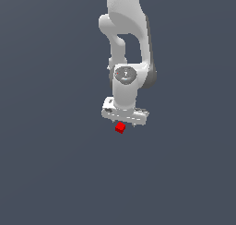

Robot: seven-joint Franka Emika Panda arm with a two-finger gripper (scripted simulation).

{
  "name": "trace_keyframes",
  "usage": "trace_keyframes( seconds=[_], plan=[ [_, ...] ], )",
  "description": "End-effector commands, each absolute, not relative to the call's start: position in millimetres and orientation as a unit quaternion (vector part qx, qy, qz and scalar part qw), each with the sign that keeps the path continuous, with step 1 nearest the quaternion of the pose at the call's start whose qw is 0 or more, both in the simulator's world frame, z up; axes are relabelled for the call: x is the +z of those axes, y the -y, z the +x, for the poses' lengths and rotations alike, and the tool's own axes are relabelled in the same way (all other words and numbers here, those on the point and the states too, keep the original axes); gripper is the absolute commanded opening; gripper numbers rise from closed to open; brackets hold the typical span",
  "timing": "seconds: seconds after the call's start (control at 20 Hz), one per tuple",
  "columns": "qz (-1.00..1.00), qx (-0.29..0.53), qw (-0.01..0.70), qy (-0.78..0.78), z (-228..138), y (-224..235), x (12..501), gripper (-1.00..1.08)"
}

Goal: Pick up the red cube and move it to a goal position.

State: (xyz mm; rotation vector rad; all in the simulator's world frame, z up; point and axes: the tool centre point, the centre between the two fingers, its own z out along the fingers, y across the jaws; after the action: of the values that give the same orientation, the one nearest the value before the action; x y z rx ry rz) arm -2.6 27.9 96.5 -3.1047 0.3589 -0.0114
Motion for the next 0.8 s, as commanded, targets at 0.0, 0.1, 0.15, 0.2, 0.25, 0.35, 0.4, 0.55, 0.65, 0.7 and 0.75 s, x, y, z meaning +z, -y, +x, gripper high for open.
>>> trace_keyframes(
  seconds=[0.0,0.1,0.15,0.2,0.25,0.35,0.4,0.55,0.65,0.7,0.75],
  plan=[
    [-0.989,-0.003,0.006,-0.150,-6,-24,79,1.00],
    [-0.985,-0.003,0.004,-0.174,-8,-21,66,1.00],
    [-0.983,-0.002,0.003,-0.186,-9,-20,60,1.00],
    [-0.981,-0.002,0.003,-0.196,-10,-19,55,1.00],
    [-0.978,-0.002,0.002,-0.206,-11,-18,50,1.00],
    [-0.975,-0.001,0.001,-0.224,-13,-16,41,1.00],
    [-0.973,-0.001,0.001,-0.231,-14,-16,37,1.00],
    [-0.968,-0.001,0.000,-0.249,-16,-14,28,1.00],
    [-0.966,0.000,0.000,-0.258,-17,-14,24,1.00],
    [-0.966,0.000,0.000,-0.260,-17,-13,22,1.00],
    [-0.965,0.000,0.000,-0.262,-17,-13,21,1.00]
  ],
)
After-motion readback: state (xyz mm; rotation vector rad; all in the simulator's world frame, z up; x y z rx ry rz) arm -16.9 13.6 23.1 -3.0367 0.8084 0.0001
